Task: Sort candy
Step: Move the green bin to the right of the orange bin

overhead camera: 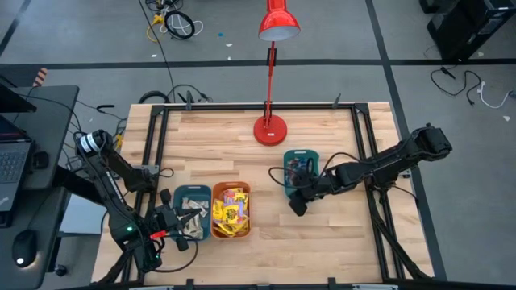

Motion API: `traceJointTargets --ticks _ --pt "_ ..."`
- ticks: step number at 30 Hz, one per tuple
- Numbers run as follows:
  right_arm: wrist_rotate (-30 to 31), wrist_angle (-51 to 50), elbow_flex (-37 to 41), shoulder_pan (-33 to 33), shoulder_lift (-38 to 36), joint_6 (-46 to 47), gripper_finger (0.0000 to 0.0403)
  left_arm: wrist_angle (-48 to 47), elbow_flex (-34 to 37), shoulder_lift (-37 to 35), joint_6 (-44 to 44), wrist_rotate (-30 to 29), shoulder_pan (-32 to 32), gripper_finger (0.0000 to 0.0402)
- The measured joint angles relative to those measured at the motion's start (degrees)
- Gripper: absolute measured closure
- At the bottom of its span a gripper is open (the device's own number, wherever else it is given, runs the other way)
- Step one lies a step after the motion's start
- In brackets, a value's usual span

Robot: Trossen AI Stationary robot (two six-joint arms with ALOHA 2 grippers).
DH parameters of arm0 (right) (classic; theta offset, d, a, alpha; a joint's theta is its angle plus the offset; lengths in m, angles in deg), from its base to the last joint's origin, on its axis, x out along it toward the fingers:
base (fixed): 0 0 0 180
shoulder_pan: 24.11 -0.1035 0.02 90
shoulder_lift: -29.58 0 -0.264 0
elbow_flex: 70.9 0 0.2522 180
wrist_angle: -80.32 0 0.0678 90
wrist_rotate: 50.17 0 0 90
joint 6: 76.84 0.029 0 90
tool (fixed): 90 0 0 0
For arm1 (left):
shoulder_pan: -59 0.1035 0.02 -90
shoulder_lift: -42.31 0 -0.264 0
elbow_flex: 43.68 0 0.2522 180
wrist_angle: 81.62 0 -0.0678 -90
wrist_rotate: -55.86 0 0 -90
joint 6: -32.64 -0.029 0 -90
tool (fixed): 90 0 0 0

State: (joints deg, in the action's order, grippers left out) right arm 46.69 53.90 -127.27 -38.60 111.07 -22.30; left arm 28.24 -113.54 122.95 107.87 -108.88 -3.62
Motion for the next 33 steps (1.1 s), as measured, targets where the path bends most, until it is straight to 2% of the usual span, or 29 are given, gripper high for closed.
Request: traceJointTargets --ticks 13,24,33 --pt "-5.0 -0.3 0.0 -4.7 0.0 6.1 0.0403 0.0 0.0 0.0 0.0 0.0 0.0 0.0402" --pt "-5.2 -0.2 0.0 -9.1 0.0 12.5 0.0403 0.4 0.0 0.0 0.0 0.0 0.0 0.0402" --pt "-5.2 3.0 0.0 -11.7 0.0 14.1 0.0403 1.8 0.0 0.0 0.0 1.3 0.0 0.0402"
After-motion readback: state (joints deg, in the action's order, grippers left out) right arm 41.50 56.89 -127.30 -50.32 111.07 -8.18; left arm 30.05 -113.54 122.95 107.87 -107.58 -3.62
